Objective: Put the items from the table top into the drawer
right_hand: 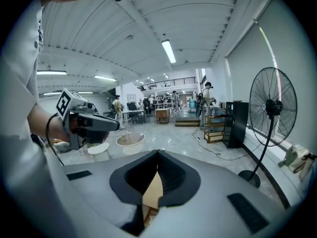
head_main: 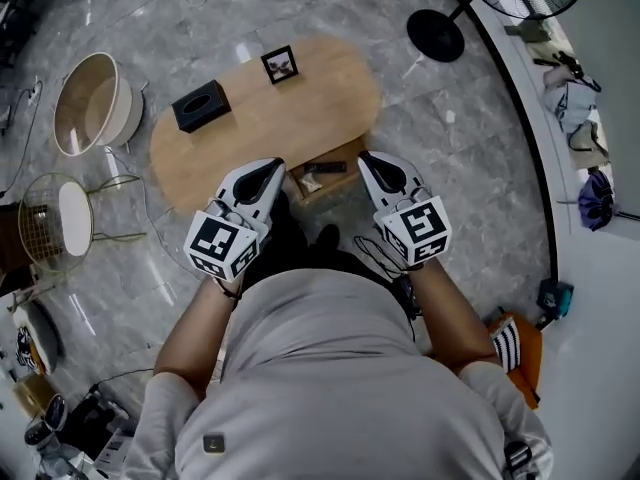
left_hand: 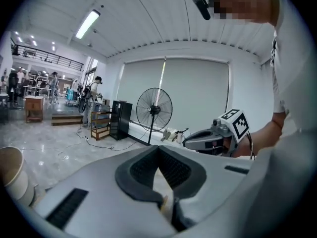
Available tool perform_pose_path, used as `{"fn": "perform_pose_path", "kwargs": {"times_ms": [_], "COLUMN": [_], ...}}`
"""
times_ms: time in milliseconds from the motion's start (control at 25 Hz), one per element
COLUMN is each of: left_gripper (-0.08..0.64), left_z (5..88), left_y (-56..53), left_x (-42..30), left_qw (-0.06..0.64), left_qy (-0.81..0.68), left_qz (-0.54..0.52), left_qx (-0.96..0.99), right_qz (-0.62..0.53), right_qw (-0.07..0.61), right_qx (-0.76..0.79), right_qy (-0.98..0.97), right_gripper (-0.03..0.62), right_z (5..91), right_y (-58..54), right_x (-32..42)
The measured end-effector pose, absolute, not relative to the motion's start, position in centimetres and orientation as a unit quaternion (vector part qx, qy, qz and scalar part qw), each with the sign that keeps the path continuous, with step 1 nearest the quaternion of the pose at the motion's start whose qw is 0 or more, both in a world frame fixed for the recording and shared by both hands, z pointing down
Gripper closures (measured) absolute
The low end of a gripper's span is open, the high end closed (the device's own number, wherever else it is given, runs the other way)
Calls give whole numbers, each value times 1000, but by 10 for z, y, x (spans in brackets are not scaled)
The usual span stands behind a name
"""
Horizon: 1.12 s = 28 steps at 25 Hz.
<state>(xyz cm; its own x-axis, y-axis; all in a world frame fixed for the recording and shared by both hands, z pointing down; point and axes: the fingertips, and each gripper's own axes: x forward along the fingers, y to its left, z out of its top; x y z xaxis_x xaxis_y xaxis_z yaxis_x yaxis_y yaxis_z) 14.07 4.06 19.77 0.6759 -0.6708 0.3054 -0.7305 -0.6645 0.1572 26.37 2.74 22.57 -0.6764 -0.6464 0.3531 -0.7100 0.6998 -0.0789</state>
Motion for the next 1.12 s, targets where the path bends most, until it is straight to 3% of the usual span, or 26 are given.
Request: {"fn": "perform_pose_path", "kwargs": {"times_ms": [680,1120], "left_gripper": [551,551], "left_z": [100,64], "left_y": [98,148], "left_x": [113,43], "left_qw": [73,53], "left_qy": [-443,-439], "left_qz": [81,64], "left_qx": [890,895], "right_qz": [43,18], "right_qw": [110,94], "right_qx": [341,370], "right_qy": [-933,-924], "right_gripper": [566,566], "right_z": [131,95], "right_y": [77,131], "right_x": [267,221]}}
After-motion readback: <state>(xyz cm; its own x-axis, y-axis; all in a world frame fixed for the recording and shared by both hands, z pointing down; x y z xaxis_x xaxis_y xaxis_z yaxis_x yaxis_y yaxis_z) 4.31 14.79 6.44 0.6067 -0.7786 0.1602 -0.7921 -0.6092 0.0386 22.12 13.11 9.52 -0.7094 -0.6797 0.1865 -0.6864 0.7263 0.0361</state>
